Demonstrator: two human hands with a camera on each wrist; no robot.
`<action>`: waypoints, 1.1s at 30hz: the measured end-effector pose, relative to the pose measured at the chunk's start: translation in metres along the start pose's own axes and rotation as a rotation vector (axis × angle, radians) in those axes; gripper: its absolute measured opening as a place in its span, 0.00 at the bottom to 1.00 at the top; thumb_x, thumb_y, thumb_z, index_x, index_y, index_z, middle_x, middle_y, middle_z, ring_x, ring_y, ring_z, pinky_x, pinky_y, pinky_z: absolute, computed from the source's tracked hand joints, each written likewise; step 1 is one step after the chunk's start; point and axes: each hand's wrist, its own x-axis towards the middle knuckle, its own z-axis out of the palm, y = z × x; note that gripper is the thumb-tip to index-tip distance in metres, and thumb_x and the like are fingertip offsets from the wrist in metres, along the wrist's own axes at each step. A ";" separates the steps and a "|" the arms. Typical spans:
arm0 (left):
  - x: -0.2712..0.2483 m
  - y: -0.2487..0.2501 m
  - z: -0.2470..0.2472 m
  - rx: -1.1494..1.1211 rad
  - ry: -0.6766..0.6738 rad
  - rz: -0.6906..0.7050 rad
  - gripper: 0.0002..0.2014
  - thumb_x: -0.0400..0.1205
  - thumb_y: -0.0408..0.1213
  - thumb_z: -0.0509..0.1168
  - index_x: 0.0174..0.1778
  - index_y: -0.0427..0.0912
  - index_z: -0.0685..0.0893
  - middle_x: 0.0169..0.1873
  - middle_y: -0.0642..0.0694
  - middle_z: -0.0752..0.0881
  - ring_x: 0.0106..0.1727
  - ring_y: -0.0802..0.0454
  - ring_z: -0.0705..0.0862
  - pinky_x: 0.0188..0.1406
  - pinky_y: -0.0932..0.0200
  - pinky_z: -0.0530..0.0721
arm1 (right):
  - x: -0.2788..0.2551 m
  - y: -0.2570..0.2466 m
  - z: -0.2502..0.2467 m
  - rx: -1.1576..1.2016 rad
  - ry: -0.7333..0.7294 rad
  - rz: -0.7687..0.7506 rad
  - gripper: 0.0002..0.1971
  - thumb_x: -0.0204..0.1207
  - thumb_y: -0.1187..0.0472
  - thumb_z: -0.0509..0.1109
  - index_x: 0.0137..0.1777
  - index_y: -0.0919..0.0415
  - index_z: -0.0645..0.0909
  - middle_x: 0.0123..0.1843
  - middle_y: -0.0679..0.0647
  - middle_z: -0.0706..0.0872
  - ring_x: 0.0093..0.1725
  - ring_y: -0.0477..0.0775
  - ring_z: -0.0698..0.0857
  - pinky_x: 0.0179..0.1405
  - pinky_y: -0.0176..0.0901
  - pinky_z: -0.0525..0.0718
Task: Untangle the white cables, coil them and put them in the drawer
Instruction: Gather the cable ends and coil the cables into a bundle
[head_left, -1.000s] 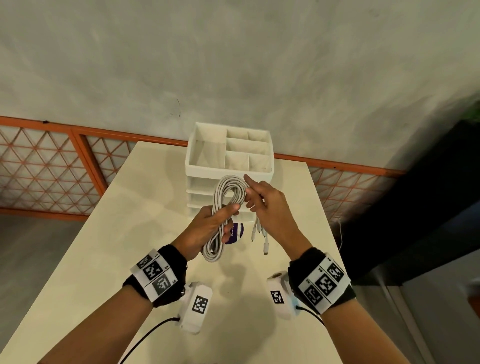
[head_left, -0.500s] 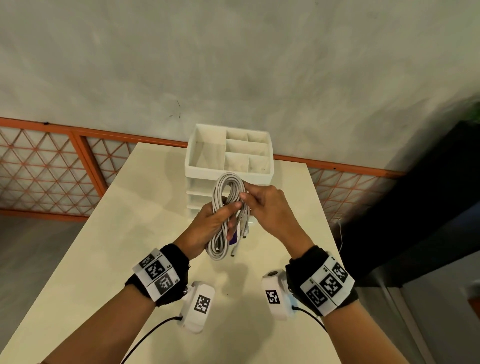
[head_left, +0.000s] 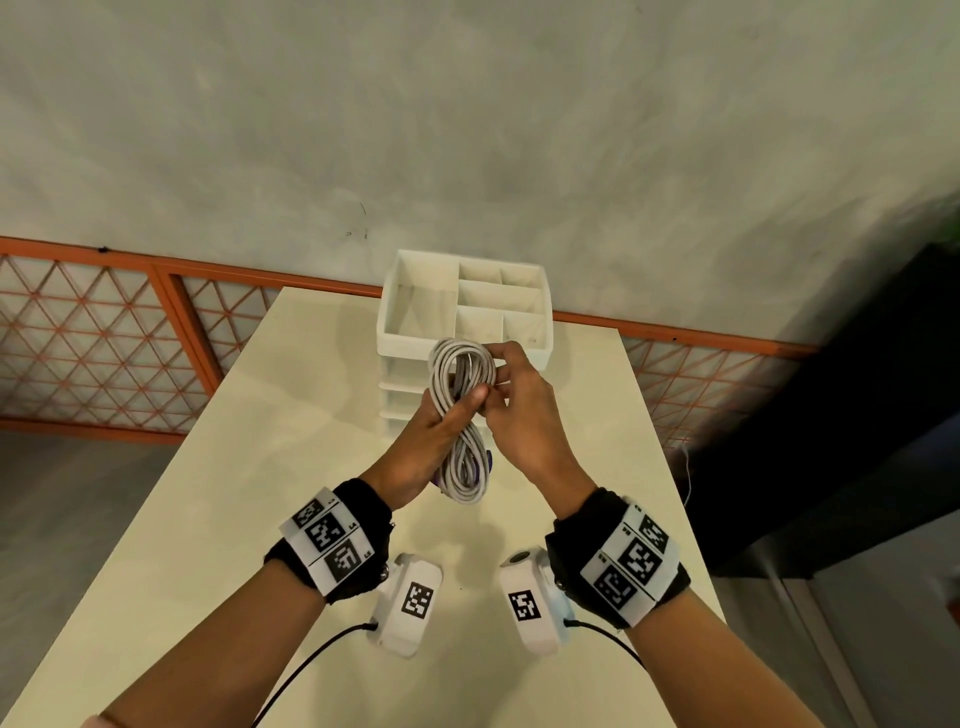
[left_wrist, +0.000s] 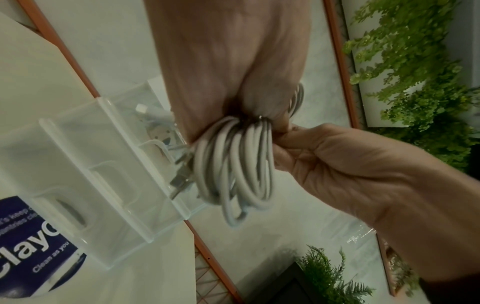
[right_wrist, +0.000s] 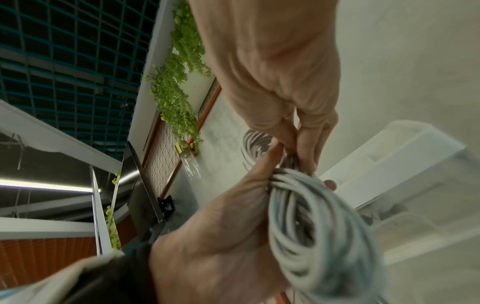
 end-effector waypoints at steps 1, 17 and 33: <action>0.000 -0.001 -0.001 -0.011 -0.022 -0.030 0.20 0.85 0.48 0.56 0.72 0.46 0.75 0.66 0.42 0.83 0.71 0.47 0.79 0.73 0.46 0.74 | 0.001 0.000 0.001 -0.013 -0.013 0.018 0.18 0.76 0.74 0.60 0.64 0.61 0.74 0.55 0.60 0.86 0.51 0.54 0.86 0.50 0.36 0.84; -0.003 0.003 -0.021 0.272 -0.130 -0.191 0.26 0.80 0.60 0.52 0.60 0.47 0.84 0.48 0.48 0.92 0.56 0.53 0.88 0.60 0.65 0.82 | 0.009 0.009 -0.016 0.279 -0.138 0.262 0.09 0.76 0.73 0.69 0.54 0.67 0.76 0.41 0.59 0.82 0.41 0.57 0.86 0.47 0.50 0.90; 0.000 0.008 -0.010 -0.017 -0.069 -0.142 0.20 0.82 0.47 0.58 0.49 0.31 0.83 0.40 0.46 0.90 0.45 0.54 0.89 0.44 0.65 0.86 | -0.005 0.033 -0.003 0.332 -0.657 0.382 0.26 0.69 0.66 0.77 0.68 0.60 0.78 0.61 0.61 0.87 0.63 0.56 0.86 0.68 0.52 0.81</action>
